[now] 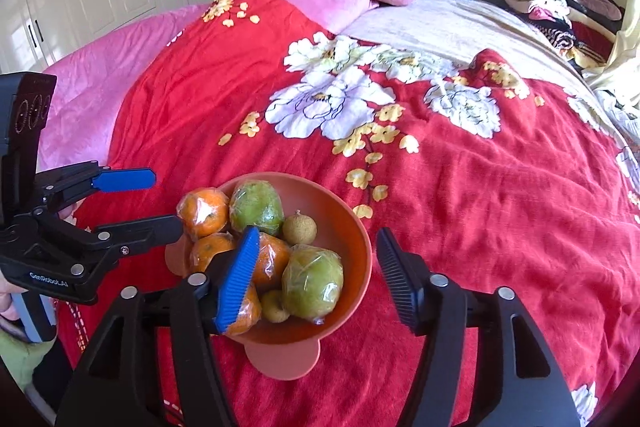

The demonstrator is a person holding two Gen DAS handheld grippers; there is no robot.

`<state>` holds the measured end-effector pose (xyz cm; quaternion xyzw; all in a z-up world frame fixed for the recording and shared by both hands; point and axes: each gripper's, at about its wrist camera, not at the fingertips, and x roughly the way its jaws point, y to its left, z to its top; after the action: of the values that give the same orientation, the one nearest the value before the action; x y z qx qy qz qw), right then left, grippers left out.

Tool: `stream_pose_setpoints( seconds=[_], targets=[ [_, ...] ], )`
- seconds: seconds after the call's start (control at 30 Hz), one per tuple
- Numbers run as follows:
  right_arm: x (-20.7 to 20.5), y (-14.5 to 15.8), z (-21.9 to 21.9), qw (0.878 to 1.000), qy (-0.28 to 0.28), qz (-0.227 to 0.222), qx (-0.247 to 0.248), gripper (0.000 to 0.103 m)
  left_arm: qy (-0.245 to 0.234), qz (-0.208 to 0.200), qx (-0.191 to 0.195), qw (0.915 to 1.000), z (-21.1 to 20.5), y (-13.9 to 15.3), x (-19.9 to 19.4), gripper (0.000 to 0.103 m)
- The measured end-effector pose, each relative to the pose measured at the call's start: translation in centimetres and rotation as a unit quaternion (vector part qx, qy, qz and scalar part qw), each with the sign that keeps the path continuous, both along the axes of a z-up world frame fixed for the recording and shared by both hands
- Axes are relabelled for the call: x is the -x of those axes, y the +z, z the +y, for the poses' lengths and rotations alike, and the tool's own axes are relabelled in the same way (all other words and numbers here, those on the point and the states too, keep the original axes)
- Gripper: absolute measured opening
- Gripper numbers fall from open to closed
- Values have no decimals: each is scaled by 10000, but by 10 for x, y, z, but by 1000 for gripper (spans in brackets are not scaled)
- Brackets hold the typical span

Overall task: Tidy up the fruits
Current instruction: 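Withdraw both open grippers from the bowl toward the red tomato and brown fruit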

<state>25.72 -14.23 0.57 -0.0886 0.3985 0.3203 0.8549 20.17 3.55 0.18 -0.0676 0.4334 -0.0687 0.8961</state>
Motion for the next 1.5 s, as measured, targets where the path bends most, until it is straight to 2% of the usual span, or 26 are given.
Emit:
stream_pose_setpoints(
  seconds=[0.13, 0.4, 0.6, 1.1, 1.5],
  targets=[
    [6, 7, -5, 9999, -47, -89, -28, 68, 19, -44, -52, 10000, -1, 4, 3, 86],
    [21, 20, -11, 9995, -115, -292, -90, 86, 79, -134, -101, 9998, -1, 13, 11, 93],
    [32, 31, -14, 9989, -142, -408, -169, 91, 140, -199, -142, 9996, -1, 20, 18, 93],
    [72, 36, -26, 9988, -140, -454, -155, 94, 93, -288, -203, 9993, -6, 30, 41, 93],
    [108, 14, -24, 9996, 62, -243, 103, 94, 10, -213, -295, 9993, -13, 25, 60, 93]
  ],
)
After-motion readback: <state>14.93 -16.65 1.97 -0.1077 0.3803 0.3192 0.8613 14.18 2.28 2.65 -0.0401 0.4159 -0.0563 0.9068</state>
